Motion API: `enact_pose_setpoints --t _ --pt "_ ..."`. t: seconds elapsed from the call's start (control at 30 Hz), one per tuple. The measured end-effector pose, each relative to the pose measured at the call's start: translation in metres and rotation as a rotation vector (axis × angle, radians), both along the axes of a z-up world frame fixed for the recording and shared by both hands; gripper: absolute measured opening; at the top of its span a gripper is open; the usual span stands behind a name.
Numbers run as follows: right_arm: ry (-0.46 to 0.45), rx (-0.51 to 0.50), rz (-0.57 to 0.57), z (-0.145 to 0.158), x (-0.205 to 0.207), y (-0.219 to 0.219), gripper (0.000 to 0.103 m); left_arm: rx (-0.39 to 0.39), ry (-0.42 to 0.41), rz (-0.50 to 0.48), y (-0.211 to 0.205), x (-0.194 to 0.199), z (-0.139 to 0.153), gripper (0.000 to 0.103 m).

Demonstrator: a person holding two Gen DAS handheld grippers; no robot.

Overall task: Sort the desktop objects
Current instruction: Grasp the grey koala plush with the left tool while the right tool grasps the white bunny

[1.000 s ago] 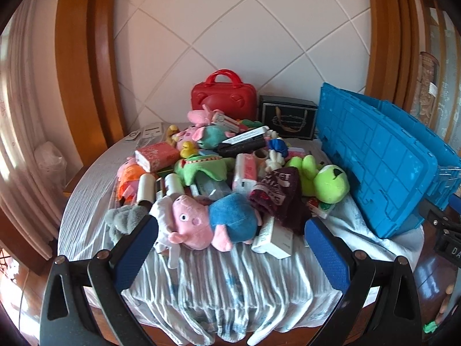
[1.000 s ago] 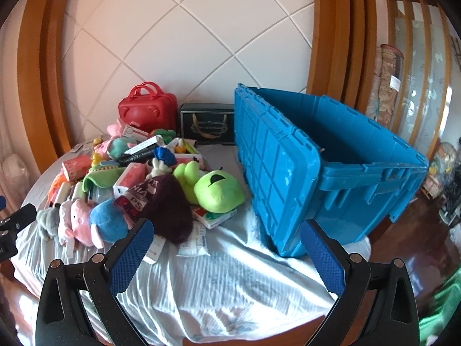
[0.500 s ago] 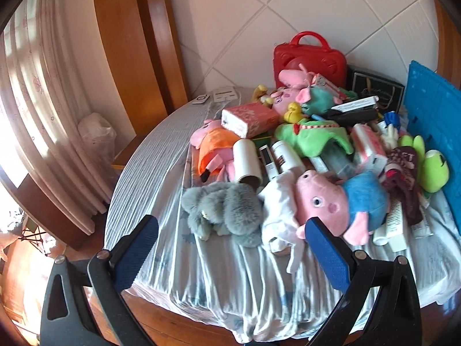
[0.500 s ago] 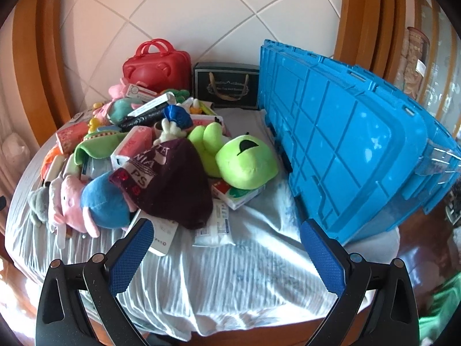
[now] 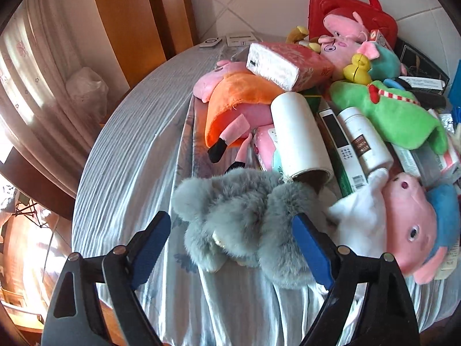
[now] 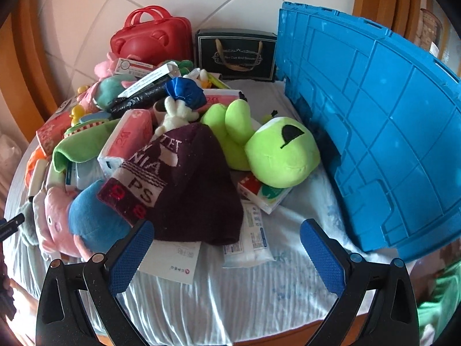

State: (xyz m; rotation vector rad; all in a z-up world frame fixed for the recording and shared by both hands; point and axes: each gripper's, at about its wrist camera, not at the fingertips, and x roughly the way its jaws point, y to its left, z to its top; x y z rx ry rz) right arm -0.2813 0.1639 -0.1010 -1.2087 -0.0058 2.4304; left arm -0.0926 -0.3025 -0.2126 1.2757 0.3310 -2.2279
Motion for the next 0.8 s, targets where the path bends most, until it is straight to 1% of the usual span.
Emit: enact_pose_setpoints --t 0.1,0.13,0.17,0.2,0.27,0.33,0.4,0.47,0.53,0.6,0.67,0.73,0.77,0.8 --pt "-0.016 0.008 -0.005 -0.004 -0.015 -0.005 0.103 0.052 -0.039 -0.020 -0.008 -0.021 -0.023 0.089" --pt "-0.020 0.006 -0.006 -0.005 -0.019 -0.007 0.103 0.081 -0.023 -0.029 -0.009 -0.024 -0.027 0.094" --pt "-0.023 -0.002 -0.008 -0.007 -0.023 -0.007 0.103 0.096 -0.020 -0.030 -0.011 -0.028 -0.031 0.097" --pt "-0.024 -0.013 -0.011 -0.008 -0.026 -0.008 0.103 0.099 -0.030 -0.032 -0.011 -0.032 -0.035 0.103" --pt "-0.027 -0.039 -0.020 -0.010 -0.033 -0.008 0.103 0.153 -0.005 -0.030 -0.015 -0.036 -0.041 0.103" --pt "-0.030 -0.060 -0.017 -0.012 -0.041 -0.008 0.103 0.198 -0.017 -0.016 -0.020 -0.040 -0.048 0.103" --pt "-0.035 -0.080 -0.006 -0.013 -0.050 -0.010 0.103 0.212 -0.034 -0.028 -0.021 -0.044 -0.053 0.103" --pt "-0.039 -0.100 0.023 -0.014 -0.062 -0.012 0.103 0.204 -0.038 -0.049 -0.017 -0.043 -0.050 0.099" --pt "-0.040 -0.109 0.056 -0.013 -0.076 -0.013 0.103 0.175 -0.025 -0.057 -0.010 -0.036 -0.041 0.085" --pt "-0.021 -0.120 0.094 -0.010 -0.090 -0.011 0.103 0.153 -0.010 -0.043 -0.006 -0.029 -0.033 0.079" --pt "-0.019 -0.121 0.104 -0.010 -0.109 -0.006 0.103 0.169 0.011 -0.002 -0.008 -0.027 -0.033 0.080" --pt "-0.019 -0.121 0.105 -0.011 -0.129 0.003 0.096 0.216 0.005 0.034 -0.013 -0.030 -0.045 0.100" --pt "-0.020 -0.129 0.106 -0.012 -0.139 0.008 0.085 0.250 -0.001 0.054 -0.015 -0.033 -0.053 0.102" --pt "-0.023 -0.141 0.108 -0.014 -0.148 0.012 0.076 0.283 -0.003 0.074 -0.016 -0.036 -0.061 0.103"
